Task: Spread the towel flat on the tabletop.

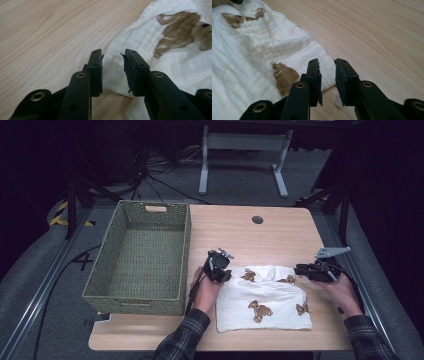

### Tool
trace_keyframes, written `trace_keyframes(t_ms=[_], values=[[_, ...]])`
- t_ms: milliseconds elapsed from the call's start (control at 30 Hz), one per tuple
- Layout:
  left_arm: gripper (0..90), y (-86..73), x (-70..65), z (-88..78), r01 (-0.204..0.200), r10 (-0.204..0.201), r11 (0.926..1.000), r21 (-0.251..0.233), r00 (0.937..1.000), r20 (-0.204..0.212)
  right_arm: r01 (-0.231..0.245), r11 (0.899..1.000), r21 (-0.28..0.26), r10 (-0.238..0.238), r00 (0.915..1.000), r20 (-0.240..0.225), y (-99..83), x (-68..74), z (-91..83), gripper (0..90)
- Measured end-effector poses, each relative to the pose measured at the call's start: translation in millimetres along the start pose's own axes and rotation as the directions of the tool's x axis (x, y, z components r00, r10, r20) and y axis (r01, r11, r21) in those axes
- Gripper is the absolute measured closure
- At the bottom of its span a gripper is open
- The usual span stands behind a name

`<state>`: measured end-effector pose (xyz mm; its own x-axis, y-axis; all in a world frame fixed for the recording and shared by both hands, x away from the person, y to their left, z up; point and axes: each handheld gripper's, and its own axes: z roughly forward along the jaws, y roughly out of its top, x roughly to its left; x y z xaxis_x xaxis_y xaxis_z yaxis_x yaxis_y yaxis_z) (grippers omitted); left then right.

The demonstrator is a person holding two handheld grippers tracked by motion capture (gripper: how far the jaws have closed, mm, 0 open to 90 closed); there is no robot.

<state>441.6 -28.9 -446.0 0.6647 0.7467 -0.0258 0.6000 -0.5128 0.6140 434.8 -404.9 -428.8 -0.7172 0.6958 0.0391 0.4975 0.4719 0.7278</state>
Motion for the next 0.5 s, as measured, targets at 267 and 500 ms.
trace_keyframes(t_ms=[267, 500], values=[[66.0, 1.7, 4.2, 8.0, 0.018, -0.017, 0.9995, 0.025, 0.9998, -0.013, -0.026, 0.998, 0.051, 0.025, 0.9995, 0.019, -1.6, -12.2, 19.0, 70.8], [86.9, 3.3, 5.4, 10.3, 0.007, -0.007, 0.9999, 0.008, 0.9999, 0.010, -0.008, 0.996, 0.086, 0.008, 0.9999, 0.007, -4.4, -12.6, 24.3, 83.8]])
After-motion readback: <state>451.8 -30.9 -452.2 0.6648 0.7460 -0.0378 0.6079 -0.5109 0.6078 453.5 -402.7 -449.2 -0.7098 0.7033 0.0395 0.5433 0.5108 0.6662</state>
